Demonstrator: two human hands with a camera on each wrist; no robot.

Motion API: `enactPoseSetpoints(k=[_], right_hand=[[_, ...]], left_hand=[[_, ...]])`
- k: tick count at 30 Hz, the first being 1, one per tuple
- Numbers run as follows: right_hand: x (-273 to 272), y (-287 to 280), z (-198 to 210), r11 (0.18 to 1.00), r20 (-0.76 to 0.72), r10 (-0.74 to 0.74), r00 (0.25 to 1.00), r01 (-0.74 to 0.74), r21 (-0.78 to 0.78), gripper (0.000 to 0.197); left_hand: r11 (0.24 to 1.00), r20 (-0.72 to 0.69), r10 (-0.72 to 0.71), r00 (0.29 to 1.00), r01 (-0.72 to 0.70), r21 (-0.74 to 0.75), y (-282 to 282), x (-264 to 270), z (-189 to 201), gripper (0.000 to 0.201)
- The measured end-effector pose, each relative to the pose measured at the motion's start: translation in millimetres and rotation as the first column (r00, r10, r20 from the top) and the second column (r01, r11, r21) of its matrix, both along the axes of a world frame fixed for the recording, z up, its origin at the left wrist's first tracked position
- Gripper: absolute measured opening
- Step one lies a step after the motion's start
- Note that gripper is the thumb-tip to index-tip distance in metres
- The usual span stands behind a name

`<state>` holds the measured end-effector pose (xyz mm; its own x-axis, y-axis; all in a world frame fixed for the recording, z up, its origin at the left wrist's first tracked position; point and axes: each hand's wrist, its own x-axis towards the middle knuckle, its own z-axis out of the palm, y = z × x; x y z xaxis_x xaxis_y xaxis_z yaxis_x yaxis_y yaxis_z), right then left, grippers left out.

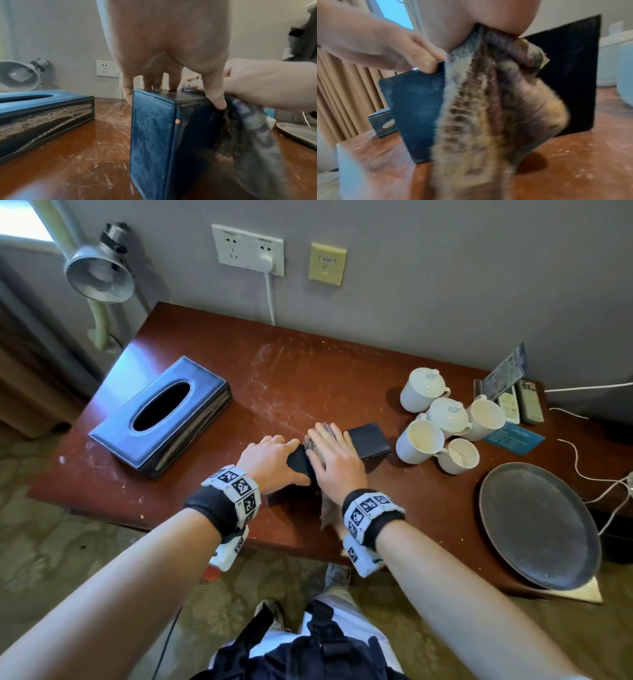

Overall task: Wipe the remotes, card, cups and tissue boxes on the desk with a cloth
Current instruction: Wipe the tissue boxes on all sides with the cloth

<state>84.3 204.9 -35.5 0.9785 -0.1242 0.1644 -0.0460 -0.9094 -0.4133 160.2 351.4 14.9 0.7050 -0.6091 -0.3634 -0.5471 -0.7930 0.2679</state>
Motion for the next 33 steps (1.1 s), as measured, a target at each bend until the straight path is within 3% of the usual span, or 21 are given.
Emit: enactPoseSetpoints(k=[2,6,9,14,18,22,25,28,33], right_hand=[[0,-23,1,0.998,-0.017,0.01,1.0,-0.011,-0.06,0.048],[1,-82,9,0.973,-0.087,-0.229,0.97,0.231,0.016,0.043],[8,-65,8,0.951,-0.044,-0.306,0.951,0.308,0.042,0.04],[-3,-21,-1,0.999,-0.002,-0.035,0.999,0.035,0.012,0.042],[0,-40,0,0.998,-0.009,-0.063,0.998,0.063,0.021,0.04],[-1,-26,-1,0.989,0.053,-0.135,0.989,0.131,0.061,0.038],[-2,-10,-3,0.999,0.058,-0.039,0.998,0.037,0.025,0.039],[0,-5,0,0.999,0.034,0.023,0.999,-0.024,0.046,0.039],[2,-35,14,0.984,0.095,-0.099,0.991,0.083,0.16,0.037]], left_hand=[[1.0,-0.026,0.013,1.0,-0.014,-0.008,3,1,-1,0.082],[0.999,-0.047,0.027,0.999,-0.028,-0.026,4,0,-2,0.077],[0.999,-0.054,0.037,0.998,-0.039,-0.037,3,1,-3,0.079],[1.0,-0.021,0.011,1.0,-0.011,-0.016,4,0,-5,0.083],[0.997,-0.011,0.023,1.0,-0.023,-0.07,25,-1,-12,0.086],[0.977,-0.115,0.165,0.98,-0.178,-0.113,64,1,-16,0.094],[0.971,-0.218,0.181,0.959,-0.21,-0.117,72,4,-20,0.09],[0.98,-0.136,0.132,0.982,-0.149,-0.131,64,6,-20,0.075],[0.988,0.106,0.033,0.994,-0.016,-0.154,60,6,-17,0.073]])
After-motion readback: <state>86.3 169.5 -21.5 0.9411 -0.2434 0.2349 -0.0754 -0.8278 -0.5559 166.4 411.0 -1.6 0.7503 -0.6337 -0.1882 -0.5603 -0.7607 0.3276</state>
